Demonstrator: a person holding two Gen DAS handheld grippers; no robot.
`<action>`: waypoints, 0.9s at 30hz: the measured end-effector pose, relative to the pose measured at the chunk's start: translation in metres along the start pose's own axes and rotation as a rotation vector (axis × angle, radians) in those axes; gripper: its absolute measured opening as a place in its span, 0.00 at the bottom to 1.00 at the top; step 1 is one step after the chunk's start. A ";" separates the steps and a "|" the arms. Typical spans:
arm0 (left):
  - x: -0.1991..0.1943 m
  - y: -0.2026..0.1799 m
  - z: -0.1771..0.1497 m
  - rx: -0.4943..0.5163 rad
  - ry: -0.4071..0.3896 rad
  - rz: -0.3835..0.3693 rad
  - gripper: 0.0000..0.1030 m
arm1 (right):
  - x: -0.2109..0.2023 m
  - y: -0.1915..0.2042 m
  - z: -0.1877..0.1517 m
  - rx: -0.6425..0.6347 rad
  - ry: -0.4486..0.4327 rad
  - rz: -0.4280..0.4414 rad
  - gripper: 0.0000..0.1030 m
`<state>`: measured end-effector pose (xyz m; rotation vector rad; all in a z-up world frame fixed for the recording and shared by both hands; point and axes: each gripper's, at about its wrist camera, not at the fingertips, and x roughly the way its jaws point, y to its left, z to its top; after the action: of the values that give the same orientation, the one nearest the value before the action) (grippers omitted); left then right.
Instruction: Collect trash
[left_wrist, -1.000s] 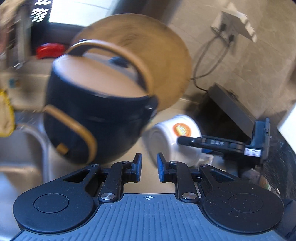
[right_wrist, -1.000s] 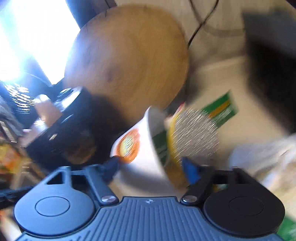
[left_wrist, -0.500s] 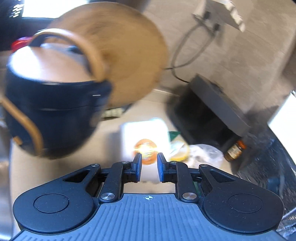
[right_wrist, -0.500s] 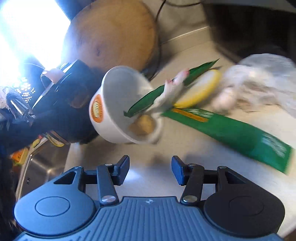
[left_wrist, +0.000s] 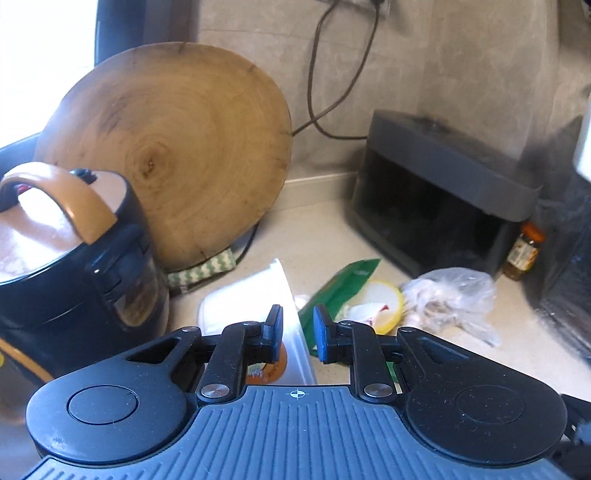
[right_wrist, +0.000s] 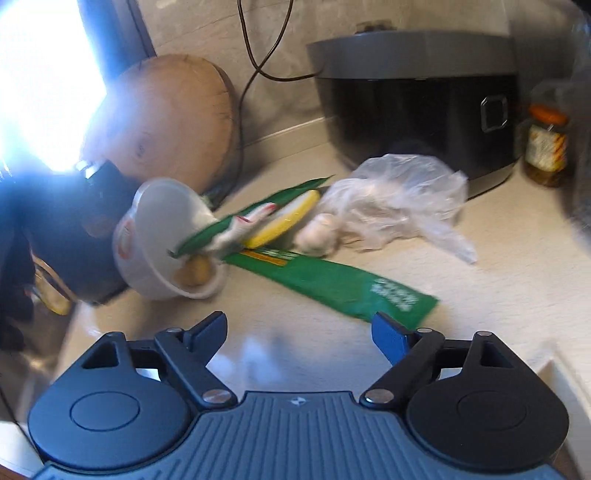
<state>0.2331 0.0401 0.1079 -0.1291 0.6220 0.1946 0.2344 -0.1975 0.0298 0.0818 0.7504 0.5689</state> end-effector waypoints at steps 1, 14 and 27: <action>0.004 -0.003 0.002 0.007 0.001 0.011 0.20 | 0.003 0.001 -0.005 -0.021 0.000 -0.028 0.92; 0.027 0.004 -0.001 0.112 0.001 0.160 0.32 | 0.045 0.013 -0.037 -0.044 0.103 -0.098 0.99; 0.016 0.060 -0.030 0.021 -0.017 0.103 0.33 | 0.047 0.026 -0.042 -0.099 0.114 -0.181 1.00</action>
<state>0.2161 0.0954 0.0708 -0.0752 0.6142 0.2884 0.2224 -0.1571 -0.0230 -0.1102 0.8293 0.4402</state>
